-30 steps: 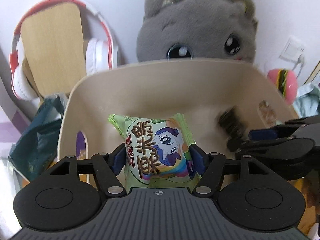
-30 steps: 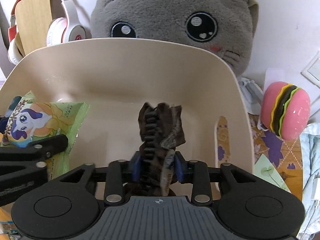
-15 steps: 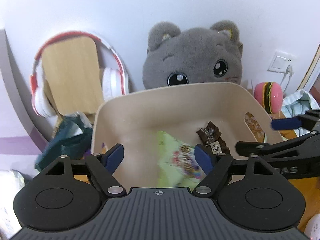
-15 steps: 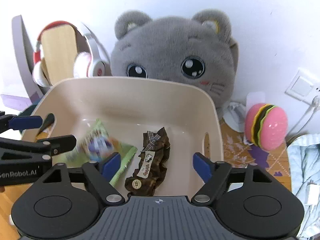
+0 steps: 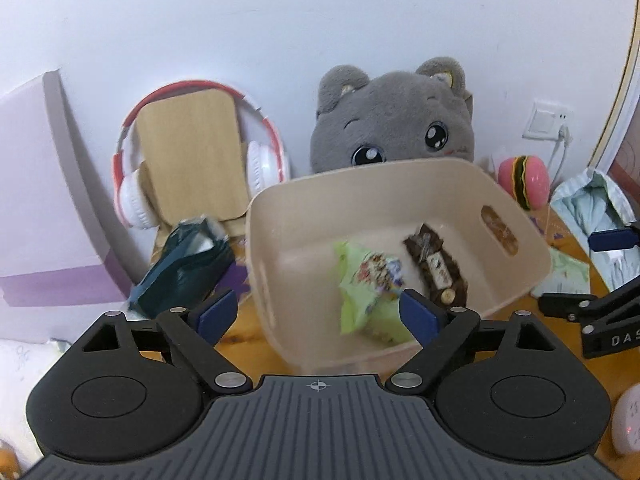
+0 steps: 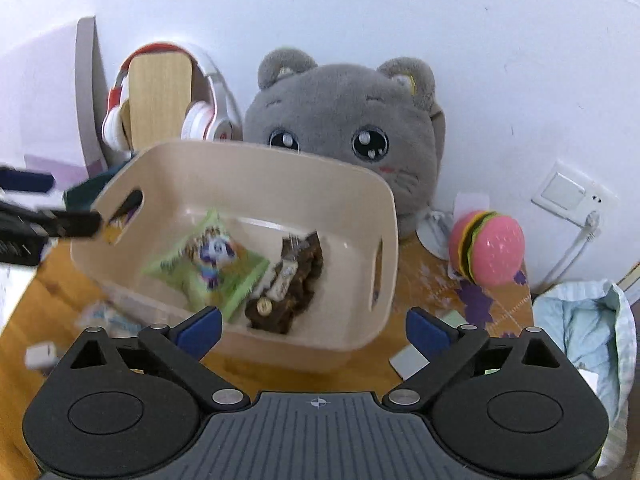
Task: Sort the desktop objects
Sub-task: 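Grasp the beige claw clip with the right tool while the left tool grasps the tissue pack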
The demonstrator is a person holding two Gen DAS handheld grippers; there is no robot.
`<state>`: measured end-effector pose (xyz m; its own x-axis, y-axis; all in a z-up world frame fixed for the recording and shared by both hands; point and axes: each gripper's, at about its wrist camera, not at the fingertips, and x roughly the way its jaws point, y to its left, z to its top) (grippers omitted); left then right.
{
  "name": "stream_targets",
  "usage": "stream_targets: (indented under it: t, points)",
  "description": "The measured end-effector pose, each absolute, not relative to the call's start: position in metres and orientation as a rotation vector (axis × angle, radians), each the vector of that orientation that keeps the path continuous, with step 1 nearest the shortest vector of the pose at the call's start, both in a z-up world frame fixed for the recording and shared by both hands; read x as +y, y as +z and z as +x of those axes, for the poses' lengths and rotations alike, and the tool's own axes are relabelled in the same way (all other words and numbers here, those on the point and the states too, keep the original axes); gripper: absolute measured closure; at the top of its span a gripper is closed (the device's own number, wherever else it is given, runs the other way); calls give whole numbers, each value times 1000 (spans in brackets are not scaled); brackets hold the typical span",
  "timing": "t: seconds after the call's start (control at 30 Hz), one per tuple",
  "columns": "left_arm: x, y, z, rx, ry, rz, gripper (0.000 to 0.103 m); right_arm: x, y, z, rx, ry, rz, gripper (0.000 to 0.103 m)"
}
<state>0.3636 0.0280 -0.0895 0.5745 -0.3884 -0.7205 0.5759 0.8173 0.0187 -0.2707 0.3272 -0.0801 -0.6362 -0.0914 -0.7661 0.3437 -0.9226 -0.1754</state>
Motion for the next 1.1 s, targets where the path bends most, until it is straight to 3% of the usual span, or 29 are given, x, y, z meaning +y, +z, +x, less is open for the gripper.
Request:
stream_targets:
  t: [0.4, 1.1]
  points:
    - [79, -130, 345, 893, -621, 390, 13, 349, -119, -237, 525, -2552, 1307, 0]
    - [96, -192, 329, 1019, -647, 510, 13, 361, -170, -234, 638, -2490, 1440, 0]
